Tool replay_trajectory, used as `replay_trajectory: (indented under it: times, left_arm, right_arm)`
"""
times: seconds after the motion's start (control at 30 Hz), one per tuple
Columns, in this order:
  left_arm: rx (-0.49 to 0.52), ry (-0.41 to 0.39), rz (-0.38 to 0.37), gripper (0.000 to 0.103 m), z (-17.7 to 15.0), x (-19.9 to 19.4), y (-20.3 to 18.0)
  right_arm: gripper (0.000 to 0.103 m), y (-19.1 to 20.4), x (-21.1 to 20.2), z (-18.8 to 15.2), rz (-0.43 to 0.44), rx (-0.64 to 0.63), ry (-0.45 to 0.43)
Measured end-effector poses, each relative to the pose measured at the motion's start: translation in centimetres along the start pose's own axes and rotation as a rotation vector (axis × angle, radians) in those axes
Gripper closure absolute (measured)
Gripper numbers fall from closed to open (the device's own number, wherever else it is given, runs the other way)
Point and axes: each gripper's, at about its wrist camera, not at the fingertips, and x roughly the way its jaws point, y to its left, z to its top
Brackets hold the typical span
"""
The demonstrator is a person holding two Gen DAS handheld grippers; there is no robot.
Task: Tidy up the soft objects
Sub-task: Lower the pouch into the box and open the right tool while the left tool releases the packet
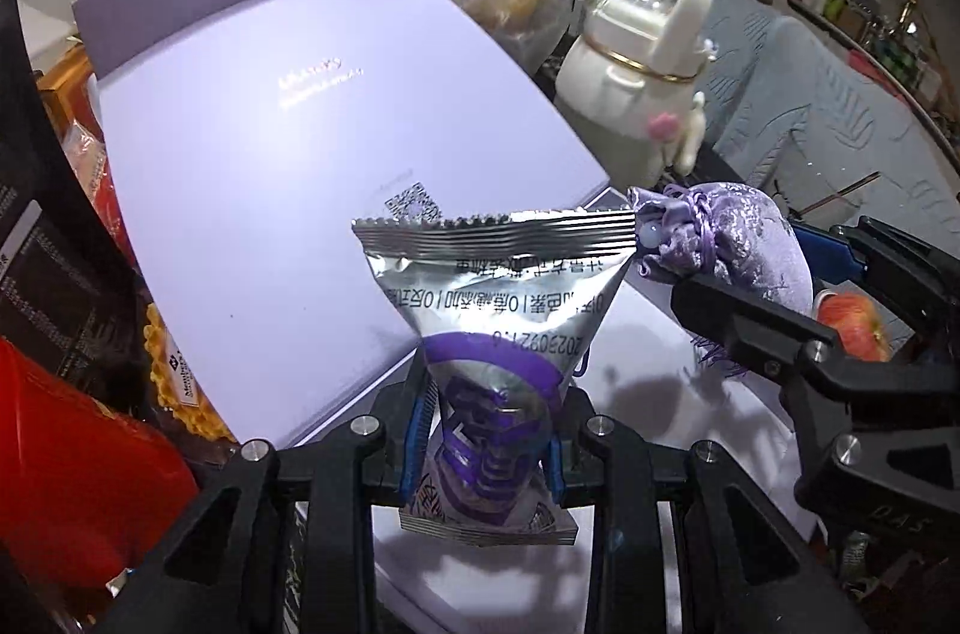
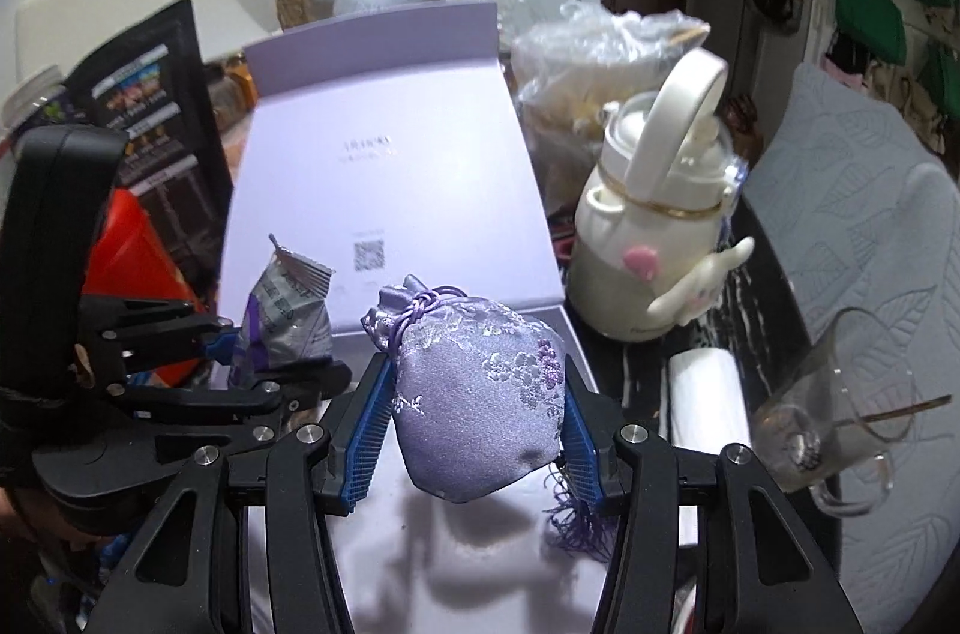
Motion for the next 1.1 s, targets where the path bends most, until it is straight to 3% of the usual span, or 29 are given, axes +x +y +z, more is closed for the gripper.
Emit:
replay_trajectory:
  times: [0.63,0.73,0.83,0.9,1.1]
  left_arm:
    - [-0.041,0.107,0.033,0.073,0.6,4.6,0.3]
    - [-0.031,0.111,0.045,0.073,0.7,4.7,0.1]
    - [-0.021,0.119,0.051,0.073,0.9,4.9,-0.4]
    - [-0.02,0.123,0.057,0.073,0.9,5.0,-0.6]
    - [-0.029,0.121,0.077,0.069,0.6,4.8,-1.1]
  right_arm:
    - [0.047,-1.6,4.8,-0.6,-0.021,0.052,0.118]
    - [0.036,-2.0,4.8,-0.7,-0.051,0.06,0.129]
    - [0.032,-2.4,4.6,-0.7,-0.021,0.086,0.131]
    - [0.024,-2.5,4.4,-0.7,-0.031,0.088,0.127]
    - [0.022,-2.5,3.0,-0.5,-0.053,0.079,0.104]
